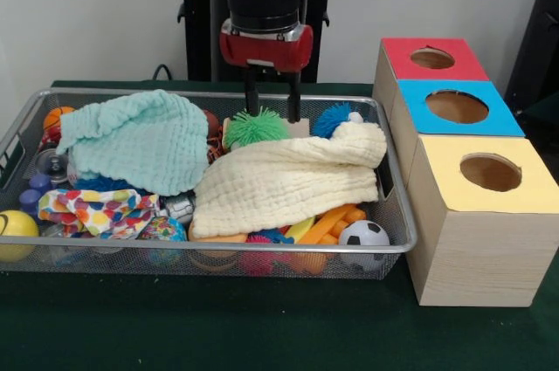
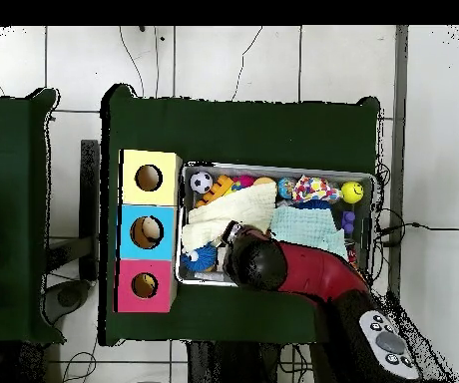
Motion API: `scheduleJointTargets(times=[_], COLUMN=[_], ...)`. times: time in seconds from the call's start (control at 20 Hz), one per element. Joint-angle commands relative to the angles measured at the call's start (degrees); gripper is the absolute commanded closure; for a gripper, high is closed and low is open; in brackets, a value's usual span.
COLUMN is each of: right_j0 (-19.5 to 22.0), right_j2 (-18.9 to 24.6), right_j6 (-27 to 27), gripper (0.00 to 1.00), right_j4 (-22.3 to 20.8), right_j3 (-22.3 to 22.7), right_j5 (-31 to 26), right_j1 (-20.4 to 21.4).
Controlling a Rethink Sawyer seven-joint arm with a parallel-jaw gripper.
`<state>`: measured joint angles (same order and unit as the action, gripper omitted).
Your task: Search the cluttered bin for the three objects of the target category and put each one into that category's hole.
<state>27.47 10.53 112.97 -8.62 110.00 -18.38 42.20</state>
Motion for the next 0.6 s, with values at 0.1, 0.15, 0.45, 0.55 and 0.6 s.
scheduleJointTargets(times=[0.1,0.15,0.45,0.55,0.6], right_j0=[-1.49,-2.03,-5.40,-5.54,-5.48], right_j2=[0.20,0.01,-1.56,-1.56,-1.40], right_j6=[9.39,9.72,9.42,9.03,8.87], gripper=[0.00,0.00,0.00,0.00,0.00], right_j4=[6.31,6.77,8.24,8.34,8.28], right_j3=[-2.69,-2.82,-6.89,-7.28,-7.27], right_j5=[-6.44,-6.04,-5.37,-3.47,-1.78], right_j1=[-0.29,-0.66,-4.33,-5.49,-6.20])
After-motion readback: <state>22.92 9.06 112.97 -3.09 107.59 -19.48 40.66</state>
